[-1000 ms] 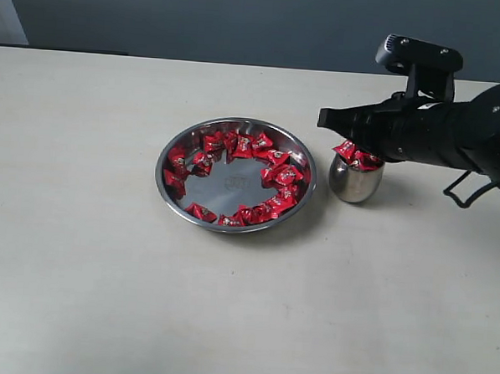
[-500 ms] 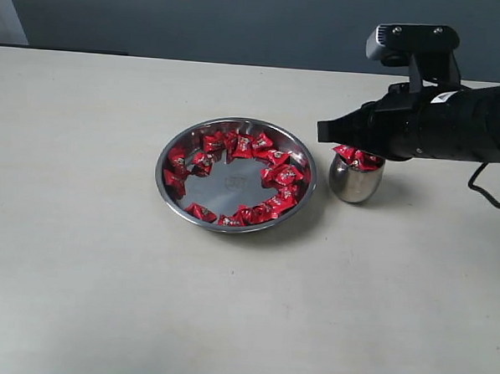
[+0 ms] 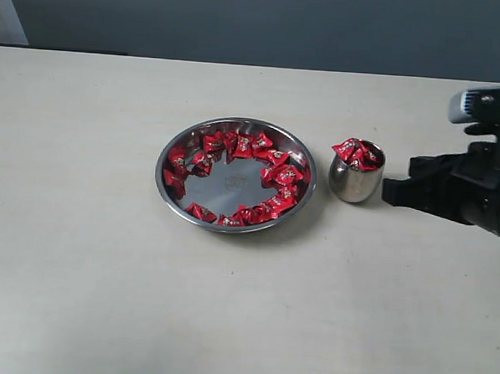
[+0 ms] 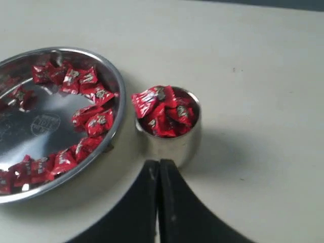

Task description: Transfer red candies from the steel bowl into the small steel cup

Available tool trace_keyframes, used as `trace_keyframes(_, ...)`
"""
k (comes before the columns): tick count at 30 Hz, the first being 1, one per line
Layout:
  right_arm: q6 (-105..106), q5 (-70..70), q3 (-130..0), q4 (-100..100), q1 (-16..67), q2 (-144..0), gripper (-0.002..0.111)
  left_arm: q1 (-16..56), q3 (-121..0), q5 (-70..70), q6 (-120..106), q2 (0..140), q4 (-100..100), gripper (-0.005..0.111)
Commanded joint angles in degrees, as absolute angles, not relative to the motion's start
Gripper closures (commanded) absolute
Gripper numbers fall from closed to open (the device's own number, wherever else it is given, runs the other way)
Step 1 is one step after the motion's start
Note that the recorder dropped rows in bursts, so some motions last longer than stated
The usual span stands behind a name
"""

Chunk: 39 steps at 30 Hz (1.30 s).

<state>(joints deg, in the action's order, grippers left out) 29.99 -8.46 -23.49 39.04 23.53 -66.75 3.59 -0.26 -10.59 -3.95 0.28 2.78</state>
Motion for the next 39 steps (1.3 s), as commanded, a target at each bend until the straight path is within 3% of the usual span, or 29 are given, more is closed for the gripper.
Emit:
trace_keyframes(1, 30.31, -14.83, -16.98, 39.07, 23.28, -57.15, 0.108, 3.56, 0.0, -10.28, -3.83, 0.0, 2.24, 0.105)
trace_keyframes(10, 31.4, -7.84, -5.14, 38.93, 7.7, -36.06, 0.108, 3.56, 0.0, -10.28, -3.83, 0.0, 2.24, 0.105)
trace_keyframes(15, 36.54, 4.39, 0.0, 37.45, 0.92, -15.98, 0.108, 3.56, 0.0, -10.28, -3.83, 0.0, 2.24, 0.105)
trace_keyframes(24, 35.97, 16.87, 0.0, 35.04, -0.7, -3.27, 0.108, 3.56, 0.0, -10.28, -3.83, 0.0, 2.24, 0.105)
trace_keyframes(26, 29.39, 17.75, 0.0, 29.79, -0.7, -2.06, 0.108, 3.56, 0.0, -10.28, -3.83, 0.0, 2.24, 0.105)
trace_keyframes(30, -3.23, 18.19, 0.0, 3.43, -0.7, 0.0, 0.108, 3.56, 0.0, -10.28, -3.83, 0.0, 2.24, 0.105)
trace_keyframes(39, -5.57, 17.89, 0.0, -3.18, -0.7, 0.0, 0.108, 3.56, 0.0, -10.4, -3.83, 0.0, 2.28, 0.105)
